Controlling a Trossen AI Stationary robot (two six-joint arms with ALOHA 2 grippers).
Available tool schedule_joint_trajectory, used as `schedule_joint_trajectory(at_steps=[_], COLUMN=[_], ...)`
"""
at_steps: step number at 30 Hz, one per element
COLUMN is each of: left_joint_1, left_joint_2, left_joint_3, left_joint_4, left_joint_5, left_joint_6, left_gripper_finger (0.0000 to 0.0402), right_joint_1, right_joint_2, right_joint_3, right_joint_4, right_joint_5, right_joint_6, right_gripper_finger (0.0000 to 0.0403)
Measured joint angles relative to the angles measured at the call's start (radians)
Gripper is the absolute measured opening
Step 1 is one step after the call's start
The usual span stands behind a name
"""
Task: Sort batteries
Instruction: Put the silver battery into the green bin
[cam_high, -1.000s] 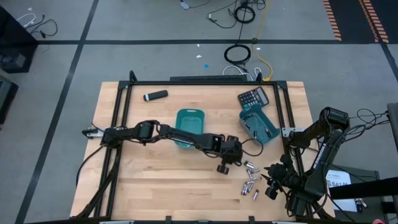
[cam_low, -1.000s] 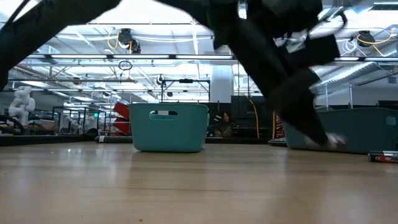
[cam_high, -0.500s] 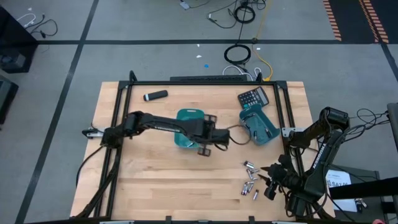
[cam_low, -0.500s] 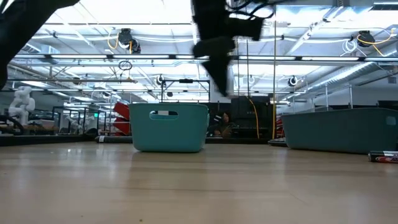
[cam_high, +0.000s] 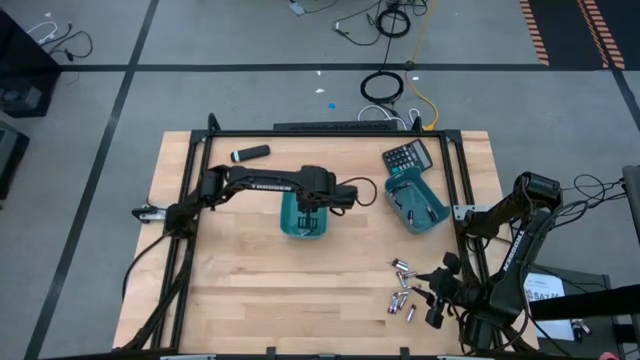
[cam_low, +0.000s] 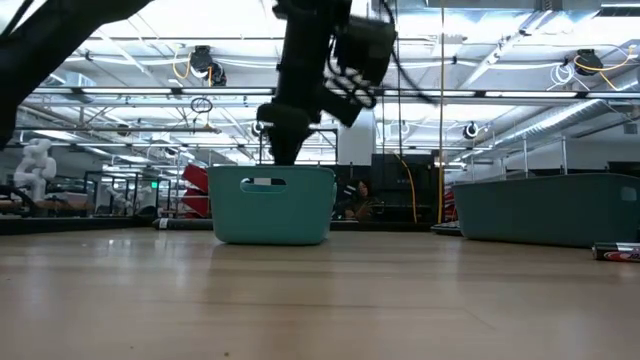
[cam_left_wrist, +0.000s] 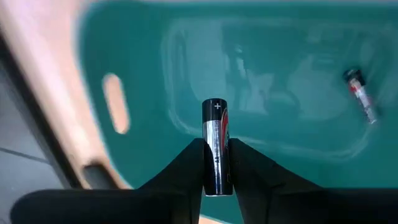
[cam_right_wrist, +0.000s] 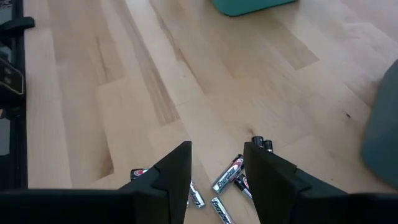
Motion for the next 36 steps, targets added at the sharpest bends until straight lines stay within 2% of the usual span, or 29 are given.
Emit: schedule_joint_trajectory(at_steps=[10,16,28,32,36], left_joint_1=[0.026,0.025,0.018,-0.001,-0.054], left_joint_2=[0.000,0.000,0.000,-0.013,-0.064], left_joint_3=[-0.088,-0.089,-0.087,-0.046,-0.023], left_joint_4=[-0.007,-0.001,-0.035,-0.046,0.094], left_joint_5=[0.038,-0.021,-0.014,-0.030,-0.037], left_joint_6=[-0.008,-0.009,0.000,-0.002,0.021], left_gripper_finger=[0.0086,0.0092,0.0189,0.0195,0.0189], right_joint_1=[0.002,0.002,0.002,0.002,0.002], right_joint_2=[0.000,0.000,0.000,0.000,0.000], right_joint_3=[0.000,0.000,0.000,0.000,0.000], right_joint_4=[0.000,-0.002,-0.011,-0.037,-0.095], right_joint_5=[-0.001,-0.003,-0.006,-0.009,-0.008], right_joint_6=[-0.036,-0.035,-0.025,-0.025,-0.008], right_gripper_finger=[0.0137,0.0137,0.0137,0.0137,0.0137])
